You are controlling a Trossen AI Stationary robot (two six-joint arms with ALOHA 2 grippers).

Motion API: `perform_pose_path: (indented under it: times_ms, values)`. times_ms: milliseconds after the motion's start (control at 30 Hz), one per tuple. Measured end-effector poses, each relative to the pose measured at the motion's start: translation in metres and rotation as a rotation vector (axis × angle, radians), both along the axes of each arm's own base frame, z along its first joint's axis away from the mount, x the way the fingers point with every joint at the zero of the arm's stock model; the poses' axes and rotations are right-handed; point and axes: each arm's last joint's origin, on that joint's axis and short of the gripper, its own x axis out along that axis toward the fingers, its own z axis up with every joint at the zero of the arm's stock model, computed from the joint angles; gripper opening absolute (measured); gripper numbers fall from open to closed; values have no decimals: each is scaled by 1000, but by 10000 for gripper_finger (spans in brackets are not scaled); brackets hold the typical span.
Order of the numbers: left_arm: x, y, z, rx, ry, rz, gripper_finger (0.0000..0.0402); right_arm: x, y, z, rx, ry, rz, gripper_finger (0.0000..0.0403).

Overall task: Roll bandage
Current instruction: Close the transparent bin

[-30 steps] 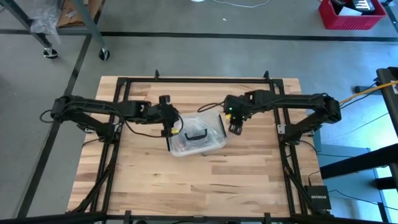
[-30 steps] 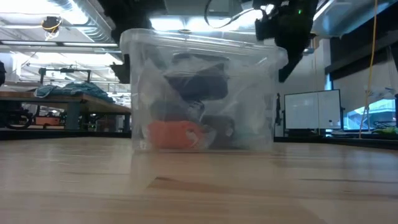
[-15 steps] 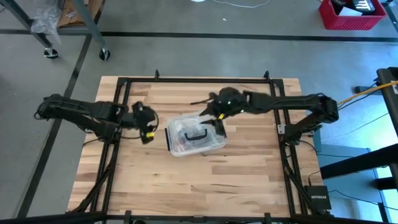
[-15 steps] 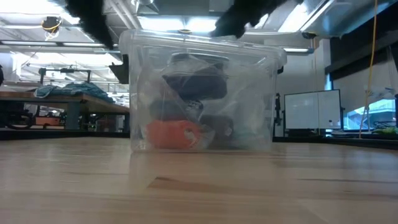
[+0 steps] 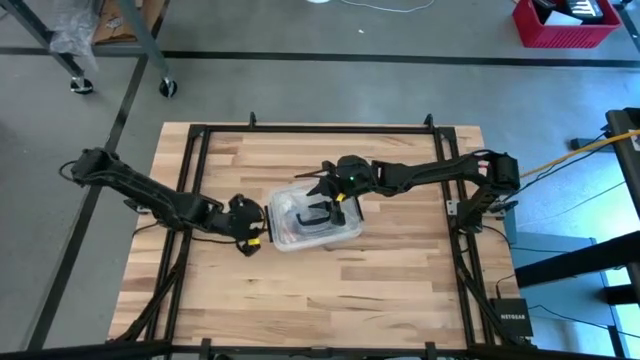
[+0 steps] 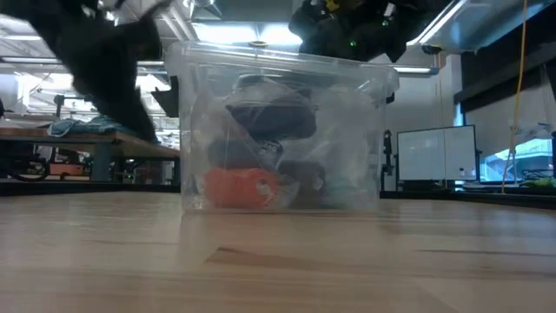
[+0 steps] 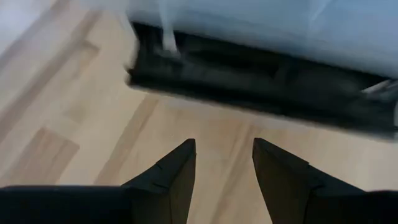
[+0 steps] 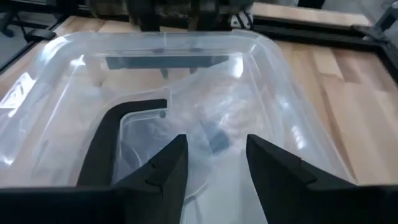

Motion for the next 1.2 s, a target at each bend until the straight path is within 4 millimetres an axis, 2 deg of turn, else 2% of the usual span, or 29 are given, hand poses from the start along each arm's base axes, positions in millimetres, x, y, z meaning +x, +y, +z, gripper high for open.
perform_pose_path:
  times_ms: [100,267,567,833,1033,1200]
  values:
    - [3,-1,-12,28,33,-4,153,1,0,0,-12,-7,4,168]
    - [8,-1,-8,112,-23,8,153,1,-1,0,-27,-5,-11,168]
    - [-2,-6,27,97,-89,-37,153,0,-1,-1,-30,9,-12,168]
    - [-3,-4,34,122,-128,-63,153,3,0,-1,-21,-17,-2,168]
    - [-1,-3,37,130,-156,-51,153,10,17,9,-10,-102,34,168]
    - [0,-3,38,137,-167,-62,153,29,30,4,-20,-95,54,168]
